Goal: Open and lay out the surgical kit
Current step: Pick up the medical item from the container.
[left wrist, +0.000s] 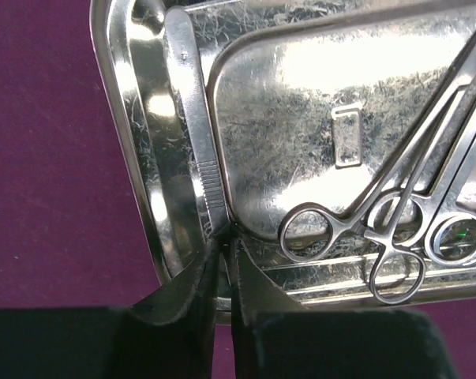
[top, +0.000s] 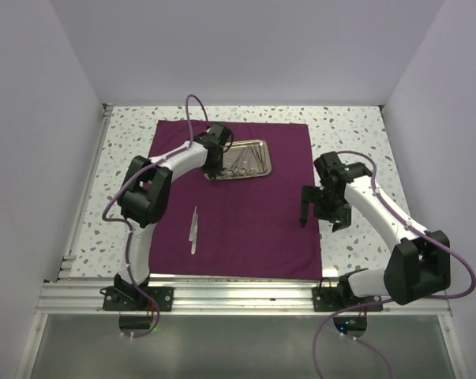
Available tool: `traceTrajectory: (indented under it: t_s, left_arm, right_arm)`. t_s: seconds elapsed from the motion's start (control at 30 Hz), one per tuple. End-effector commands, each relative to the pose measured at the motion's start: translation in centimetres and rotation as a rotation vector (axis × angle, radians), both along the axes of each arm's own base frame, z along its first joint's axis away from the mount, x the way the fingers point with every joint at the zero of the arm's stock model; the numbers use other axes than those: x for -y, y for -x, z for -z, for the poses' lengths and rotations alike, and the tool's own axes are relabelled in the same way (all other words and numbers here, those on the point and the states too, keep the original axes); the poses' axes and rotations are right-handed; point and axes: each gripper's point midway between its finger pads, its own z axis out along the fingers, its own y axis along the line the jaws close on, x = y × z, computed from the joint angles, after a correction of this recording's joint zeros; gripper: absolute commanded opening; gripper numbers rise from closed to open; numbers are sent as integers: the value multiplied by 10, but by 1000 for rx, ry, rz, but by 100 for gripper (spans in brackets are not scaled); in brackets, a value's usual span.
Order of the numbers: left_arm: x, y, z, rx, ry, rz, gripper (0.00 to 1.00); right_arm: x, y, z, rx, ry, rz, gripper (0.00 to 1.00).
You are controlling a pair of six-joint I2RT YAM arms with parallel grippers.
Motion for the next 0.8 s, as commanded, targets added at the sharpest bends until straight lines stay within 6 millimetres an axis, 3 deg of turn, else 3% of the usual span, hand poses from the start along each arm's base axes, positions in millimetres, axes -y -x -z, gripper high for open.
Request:
traceTrajectory:
  t_s: [0.0,0.13,0.23,0.33,0.47,0.57,0.7,0.73,0.77]
  left_arm:
    - [-31,50,71,-248,-134,-33,12]
    - [-31,49,74,-253,-146,-14,0]
    - [-27,43,65,-240,-133,4,0]
    - [-18,31,35,-192,-95,21,0]
    - [-4,7,-34,-78,-35,37,0]
    - [2,2,-81,-20,-1,61,0]
    - [-7,18,-118,14,-6,52,0]
    - [-8,25,-121,13,-1,47,0]
    - [-14,41,-108,-25,-19,46,0]
  right_arm:
    - [0,-12,-10,48,6,6,98]
    - [0,-13,-9,50,2,9,98]
    - [-2,-16,-11,62,-4,10,98]
    - [-4,-20,-13,69,-14,7,98]
    - [-10,-32,-19,97,-33,1,98]
    - [-14,-43,-24,112,-41,-14,98]
    - [-23,-60,-29,130,-72,-25,98]
    - [-26,-67,-31,134,-78,-26,98]
    - [-30,-71,-33,144,-93,-29,98]
